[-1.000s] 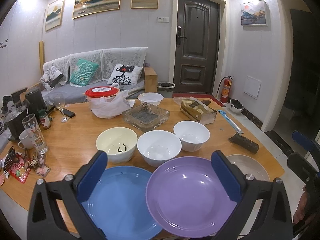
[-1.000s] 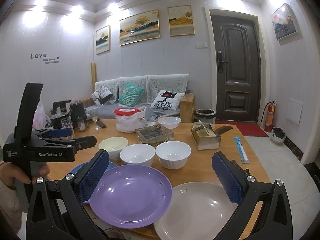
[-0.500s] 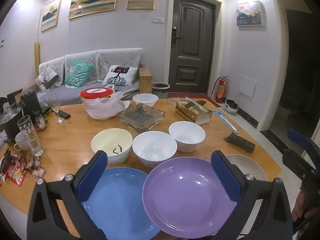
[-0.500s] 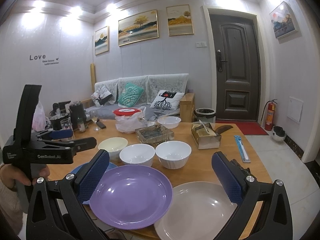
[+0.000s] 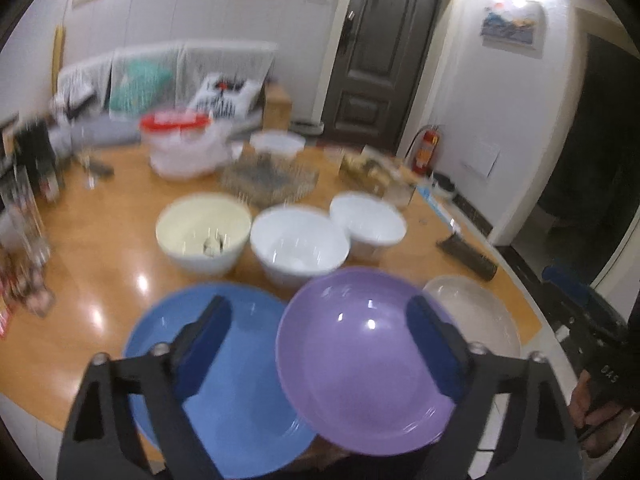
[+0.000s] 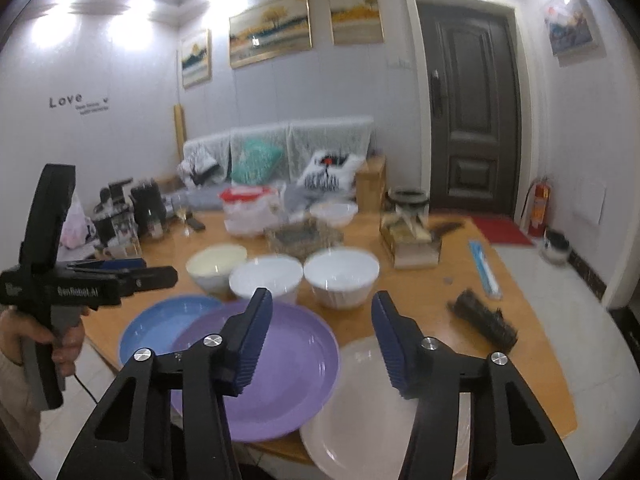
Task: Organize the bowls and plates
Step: 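Grasp the purple plate rim with the right gripper and lift it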
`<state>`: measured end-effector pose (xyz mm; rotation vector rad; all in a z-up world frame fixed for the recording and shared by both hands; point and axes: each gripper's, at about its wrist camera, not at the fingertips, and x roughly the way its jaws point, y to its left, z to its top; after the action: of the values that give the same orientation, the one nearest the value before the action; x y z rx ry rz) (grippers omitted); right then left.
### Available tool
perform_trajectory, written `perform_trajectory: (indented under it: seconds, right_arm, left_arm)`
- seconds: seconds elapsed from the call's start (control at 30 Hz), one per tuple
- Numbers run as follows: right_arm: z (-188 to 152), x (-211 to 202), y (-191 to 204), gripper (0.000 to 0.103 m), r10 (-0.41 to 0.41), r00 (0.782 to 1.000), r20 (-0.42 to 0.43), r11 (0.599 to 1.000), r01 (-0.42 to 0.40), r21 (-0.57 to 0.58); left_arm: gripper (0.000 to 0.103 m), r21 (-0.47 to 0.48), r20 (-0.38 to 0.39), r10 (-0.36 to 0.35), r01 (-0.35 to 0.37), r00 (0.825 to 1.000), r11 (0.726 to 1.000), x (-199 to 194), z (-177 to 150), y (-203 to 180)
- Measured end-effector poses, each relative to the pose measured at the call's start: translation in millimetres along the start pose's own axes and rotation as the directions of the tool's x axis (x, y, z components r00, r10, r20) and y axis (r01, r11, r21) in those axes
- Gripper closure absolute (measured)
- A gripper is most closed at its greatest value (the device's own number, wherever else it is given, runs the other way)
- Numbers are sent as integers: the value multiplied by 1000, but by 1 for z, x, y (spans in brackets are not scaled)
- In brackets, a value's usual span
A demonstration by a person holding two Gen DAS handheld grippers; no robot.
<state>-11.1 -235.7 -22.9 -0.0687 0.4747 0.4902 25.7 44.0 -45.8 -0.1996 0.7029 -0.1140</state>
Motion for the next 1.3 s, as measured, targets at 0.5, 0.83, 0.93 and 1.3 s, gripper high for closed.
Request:
perform_trajectory:
  seconds: [0.5, 0.83, 0.93, 1.3]
  right_arm:
    - [-49, 78, -14, 57, 50, 957, -287, 994, -19, 112]
    - [-61, 90, -15, 77, 74, 939, -336, 992, -34, 122]
    - [-62, 91, -14, 82, 80, 937, -340, 992, -43, 115]
    - [-56, 79, -23, 82, 51, 951, -305, 991, -11, 130]
  left_arm:
    - [65, -97, -223, -46, 25, 974, 995, 63, -41, 25]
    - [93, -73, -231, -14, -3, 973, 997, 72, -39, 23]
    - [93, -67, -230, -13, -2, 973, 998, 73, -39, 23]
    - [93, -9, -209, -10, 8, 978, 1000, 68, -25, 3]
